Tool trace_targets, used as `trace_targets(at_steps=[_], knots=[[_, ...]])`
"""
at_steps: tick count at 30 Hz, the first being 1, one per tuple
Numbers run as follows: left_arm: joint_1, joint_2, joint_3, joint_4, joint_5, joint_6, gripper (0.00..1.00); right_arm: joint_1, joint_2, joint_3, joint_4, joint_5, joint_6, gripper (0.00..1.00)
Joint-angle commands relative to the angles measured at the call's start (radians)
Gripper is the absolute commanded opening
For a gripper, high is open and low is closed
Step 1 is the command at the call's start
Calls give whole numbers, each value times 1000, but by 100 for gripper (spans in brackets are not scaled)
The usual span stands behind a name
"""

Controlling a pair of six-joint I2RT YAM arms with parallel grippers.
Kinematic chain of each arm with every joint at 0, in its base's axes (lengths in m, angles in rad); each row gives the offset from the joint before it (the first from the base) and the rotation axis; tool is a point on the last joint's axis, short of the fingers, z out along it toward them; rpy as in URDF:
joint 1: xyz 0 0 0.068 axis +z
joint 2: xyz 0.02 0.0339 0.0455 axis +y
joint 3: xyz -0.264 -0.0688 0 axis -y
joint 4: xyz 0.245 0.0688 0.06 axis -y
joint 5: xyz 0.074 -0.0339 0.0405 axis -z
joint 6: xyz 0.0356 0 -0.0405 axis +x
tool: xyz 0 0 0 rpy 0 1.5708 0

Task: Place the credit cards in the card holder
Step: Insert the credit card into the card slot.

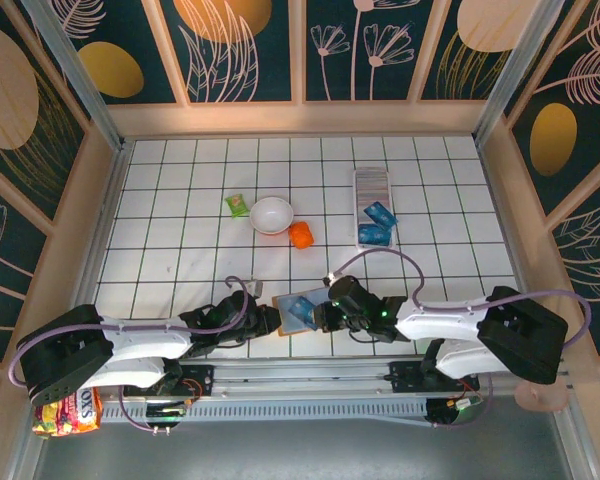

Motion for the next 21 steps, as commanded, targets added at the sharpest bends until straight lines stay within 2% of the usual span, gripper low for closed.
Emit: trace_targets(at_steps=[1,4,9,15,21], knots=[[-8,-11,-14,-18,-15,-13,15,2,29,35,-59,-40,-9,9],[-8,-8,-11,-19,-14,-13,15,2,44,19,-20,-39,22,6],[-7,-1,-11,-17,-12,-15,15,4,72,2,72,-19,79,6],[-7,2,-12,-10,-12,-17,15,9,96,-13,137,47,159,5],[-7,6,-11,-8,-10,-17,15,36,59,-31,123,162,248,4]])
